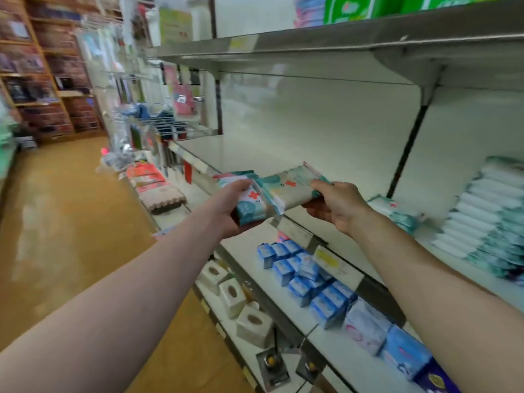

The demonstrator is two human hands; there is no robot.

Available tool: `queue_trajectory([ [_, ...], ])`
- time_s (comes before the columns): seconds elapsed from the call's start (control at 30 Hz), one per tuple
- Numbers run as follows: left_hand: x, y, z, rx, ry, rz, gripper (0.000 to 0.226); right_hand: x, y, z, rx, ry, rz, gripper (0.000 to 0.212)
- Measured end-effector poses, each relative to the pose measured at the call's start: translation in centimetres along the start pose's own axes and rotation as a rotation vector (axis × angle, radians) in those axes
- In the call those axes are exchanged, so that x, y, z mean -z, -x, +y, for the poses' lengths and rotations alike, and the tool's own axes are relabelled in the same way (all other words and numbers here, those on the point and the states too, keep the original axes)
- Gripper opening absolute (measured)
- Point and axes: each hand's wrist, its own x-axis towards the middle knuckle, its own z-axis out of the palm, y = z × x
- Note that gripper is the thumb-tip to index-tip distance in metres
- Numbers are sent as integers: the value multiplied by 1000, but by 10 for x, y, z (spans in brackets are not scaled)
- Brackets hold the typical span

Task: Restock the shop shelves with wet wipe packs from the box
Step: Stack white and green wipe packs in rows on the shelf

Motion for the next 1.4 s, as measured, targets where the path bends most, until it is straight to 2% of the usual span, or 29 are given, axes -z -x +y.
queue_trajectory([
  [0.4,-115,-45,-13,76,-222,-316,21,97,-16,-10,37,-62,325,10],
  [0.5,-136,-62,-14,59,-243,-335,19,108,-19,-12,19,-93,376,15],
  [0.6,-151,-83,-11,44,-307,-331,27,117,-22,-16,-1,-116,393,17],
  [0.73,-163,-109,-3,13,-372,-304,34,126,-24,-20,-9,-65,423,11],
  [0.83,-171,-123,4,45,-418,-361,29,126,-30,-21,26,-96,490,9],
  [0.97,-174,-141,13,140,-311,-517,15,126,-39,-16,62,-162,702,10],
  [1.07,-173,-159,16,191,-184,-623,30,132,-43,-8,69,-217,821,5],
  [1.13,-176,-163,13,231,-193,-730,35,134,-46,-4,75,-220,872,6],
  [1.27,-198,-163,4,261,-320,-833,22,134,-58,-3,72,-257,869,9],
  [1.4,-221,-171,-6,230,-459,-770,13,140,-71,-6,-2,-263,774,11],
])
